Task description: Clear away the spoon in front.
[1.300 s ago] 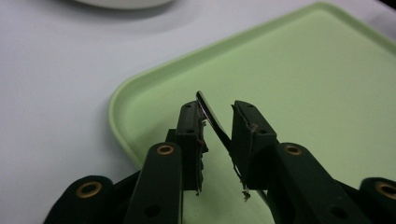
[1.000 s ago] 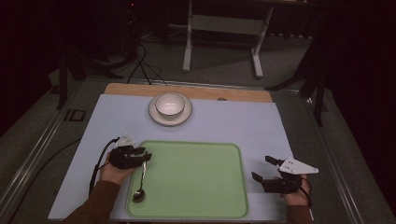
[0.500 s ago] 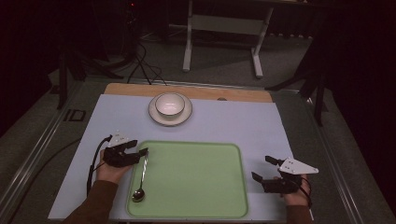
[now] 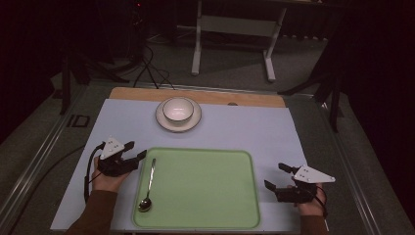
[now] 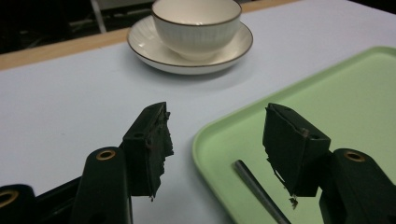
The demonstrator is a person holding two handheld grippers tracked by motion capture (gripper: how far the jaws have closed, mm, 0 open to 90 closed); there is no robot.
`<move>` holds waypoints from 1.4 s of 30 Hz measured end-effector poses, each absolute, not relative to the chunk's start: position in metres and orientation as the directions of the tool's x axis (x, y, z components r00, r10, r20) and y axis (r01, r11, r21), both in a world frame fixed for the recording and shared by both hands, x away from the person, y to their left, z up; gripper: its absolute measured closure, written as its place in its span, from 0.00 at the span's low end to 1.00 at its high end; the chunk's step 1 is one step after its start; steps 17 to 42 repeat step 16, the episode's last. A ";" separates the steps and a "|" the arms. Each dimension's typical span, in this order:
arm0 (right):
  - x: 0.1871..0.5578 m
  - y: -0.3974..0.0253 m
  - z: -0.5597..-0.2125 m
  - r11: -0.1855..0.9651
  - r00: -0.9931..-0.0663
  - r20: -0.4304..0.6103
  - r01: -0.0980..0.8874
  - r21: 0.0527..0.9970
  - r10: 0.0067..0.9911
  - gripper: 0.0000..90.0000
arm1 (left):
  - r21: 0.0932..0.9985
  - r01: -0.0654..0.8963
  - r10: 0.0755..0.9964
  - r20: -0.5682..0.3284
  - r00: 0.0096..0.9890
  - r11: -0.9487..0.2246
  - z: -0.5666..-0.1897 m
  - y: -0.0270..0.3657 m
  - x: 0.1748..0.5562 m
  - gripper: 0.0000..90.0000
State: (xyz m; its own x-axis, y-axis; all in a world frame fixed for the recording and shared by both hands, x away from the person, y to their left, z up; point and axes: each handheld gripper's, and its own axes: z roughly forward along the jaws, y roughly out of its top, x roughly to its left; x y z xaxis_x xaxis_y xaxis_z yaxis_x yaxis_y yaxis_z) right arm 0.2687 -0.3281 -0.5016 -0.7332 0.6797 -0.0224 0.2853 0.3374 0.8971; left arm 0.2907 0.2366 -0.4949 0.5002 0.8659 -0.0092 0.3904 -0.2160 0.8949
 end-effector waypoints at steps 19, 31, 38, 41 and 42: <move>0.263 -0.341 -0.494 0.254 -0.698 -0.027 0.224 0.941 0.716 0.16 | 0.937 0.321 0.918 0.002 0.396 -0.140 -0.483 0.266 0.257 0.45; 0.263 -0.341 -0.494 0.254 -0.698 -0.027 0.224 0.941 0.716 0.16 | 0.937 0.321 0.918 0.002 0.396 -0.140 -0.483 0.266 0.257 0.45; 0.263 -0.341 -0.494 0.254 -0.698 -0.027 0.224 0.941 0.716 0.16 | 0.937 0.321 0.918 0.002 0.396 -0.140 -0.483 0.266 0.257 0.45; 0.263 -0.341 -0.494 0.254 -0.698 -0.027 0.224 0.941 0.716 0.16 | 0.937 0.321 0.918 0.002 0.396 -0.140 -0.483 0.266 0.257 0.45; 0.263 -0.341 -0.494 0.254 -0.698 -0.027 0.224 0.941 0.716 0.16 | 0.937 0.321 0.918 0.002 0.396 -0.140 -0.483 0.266 0.257 0.45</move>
